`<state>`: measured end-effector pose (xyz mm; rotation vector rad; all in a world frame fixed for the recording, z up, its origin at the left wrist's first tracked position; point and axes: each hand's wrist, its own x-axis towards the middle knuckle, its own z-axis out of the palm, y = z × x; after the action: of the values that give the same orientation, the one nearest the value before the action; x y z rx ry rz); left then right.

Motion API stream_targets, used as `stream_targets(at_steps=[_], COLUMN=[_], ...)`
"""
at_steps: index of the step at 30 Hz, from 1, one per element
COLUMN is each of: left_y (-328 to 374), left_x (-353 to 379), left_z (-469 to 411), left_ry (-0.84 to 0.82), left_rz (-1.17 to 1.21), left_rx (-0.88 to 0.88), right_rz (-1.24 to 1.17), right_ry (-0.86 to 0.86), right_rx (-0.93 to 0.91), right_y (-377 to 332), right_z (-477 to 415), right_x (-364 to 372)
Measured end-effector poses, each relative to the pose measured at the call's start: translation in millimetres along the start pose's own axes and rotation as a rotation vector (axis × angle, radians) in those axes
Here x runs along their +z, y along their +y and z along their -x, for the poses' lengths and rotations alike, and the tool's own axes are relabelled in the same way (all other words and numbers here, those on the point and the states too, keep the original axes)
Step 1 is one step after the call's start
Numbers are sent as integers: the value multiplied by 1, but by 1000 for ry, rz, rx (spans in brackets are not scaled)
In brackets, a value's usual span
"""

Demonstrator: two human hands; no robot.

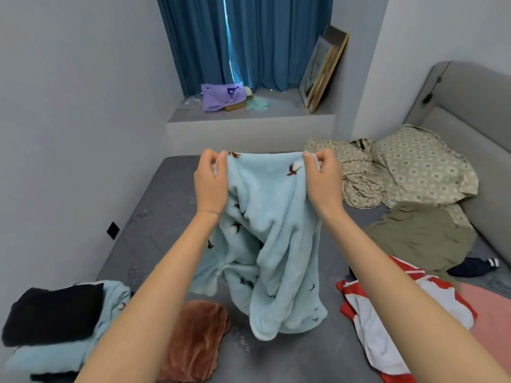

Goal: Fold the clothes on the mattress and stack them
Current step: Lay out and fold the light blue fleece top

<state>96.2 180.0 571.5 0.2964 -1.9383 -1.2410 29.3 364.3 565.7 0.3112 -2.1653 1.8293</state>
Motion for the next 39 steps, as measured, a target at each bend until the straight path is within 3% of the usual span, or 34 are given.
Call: stream_targets(at_steps=[8, 14, 17, 26, 33, 39], left_y=[-64, -142, -181, -256, -344, -403], left_x=[25, 55, 71, 103, 64, 56], left_z=[15, 56, 84, 128, 155, 177], left_ry=[-145, -366, -391, -466, -512, -675], left_rz=[-116, -296, -361, -200, -306, -360], left_rx=[-170, -407, -542, -707, -824, -913], right_rz=[210, 446, 530, 685, 880, 928], right_ry=[-159, -364, -414, -426, -685, -953], right_rx=[160, 316, 402, 598, 313, 307], right_y=[73, 167, 213, 298, 341, 371], right_z=[9, 28, 43, 67, 98, 140], right_x=[-9, -16, -19, -14, 32, 85])
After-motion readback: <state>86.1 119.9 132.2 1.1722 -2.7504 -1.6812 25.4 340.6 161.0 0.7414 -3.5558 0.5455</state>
